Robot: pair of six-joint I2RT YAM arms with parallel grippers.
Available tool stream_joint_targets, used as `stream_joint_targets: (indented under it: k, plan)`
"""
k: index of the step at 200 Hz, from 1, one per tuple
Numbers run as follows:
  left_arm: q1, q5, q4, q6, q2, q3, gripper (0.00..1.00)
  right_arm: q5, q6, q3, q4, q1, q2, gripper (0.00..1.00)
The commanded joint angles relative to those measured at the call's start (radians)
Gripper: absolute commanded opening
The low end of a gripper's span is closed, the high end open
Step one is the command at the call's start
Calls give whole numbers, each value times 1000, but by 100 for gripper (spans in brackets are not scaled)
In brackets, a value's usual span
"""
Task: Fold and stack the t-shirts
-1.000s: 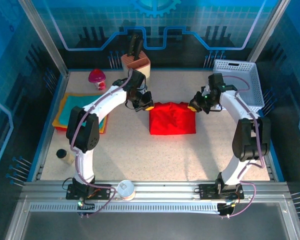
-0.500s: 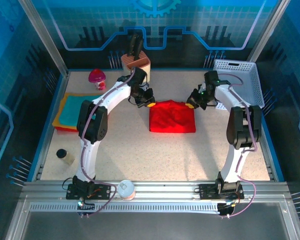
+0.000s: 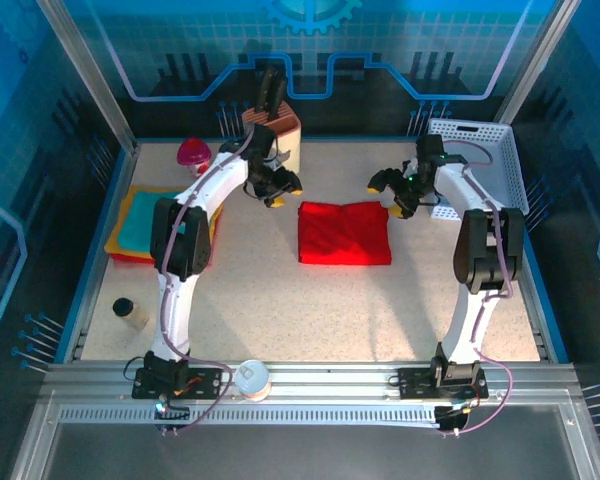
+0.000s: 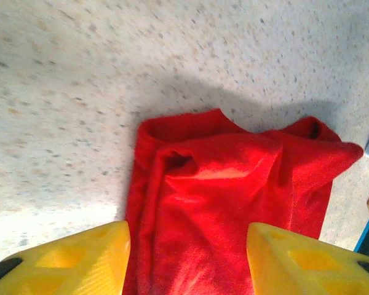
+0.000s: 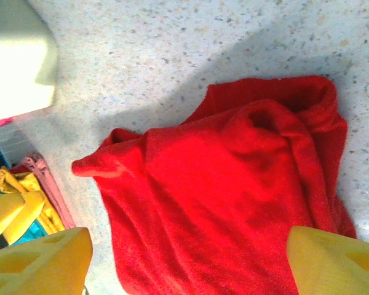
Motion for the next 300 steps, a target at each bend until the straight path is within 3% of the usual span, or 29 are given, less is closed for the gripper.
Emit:
stream_joint_targets:
  k: [1,69,89,124,186,244,300]
  plan:
    - [-36,-1,-42,14,-132,-41,54,-17,-4,-40,-7,23,-136,85]
    - [-261,-14,311,-222,-365,-472,54,-104,240,-463,341,141,-366,91]
    - [-286,25,446,-293,-368,-555,55,-135,302,-581,510,163,-372,90]
    - [-312,37,505,-257,-281,-559,54,-142,350,-746,783,176,-333,90]
    - [-284,-49,562,-294,-216,-728,53,-128,327,-865,833,153,-270,89]
    - [-212,-93,577,-332,-271,-884,52,-145,334,-975,905,62,-313,89]
    - [-184,-100,456,-298,-353,-747,52,-159,334,-861,805,48,-399,90]
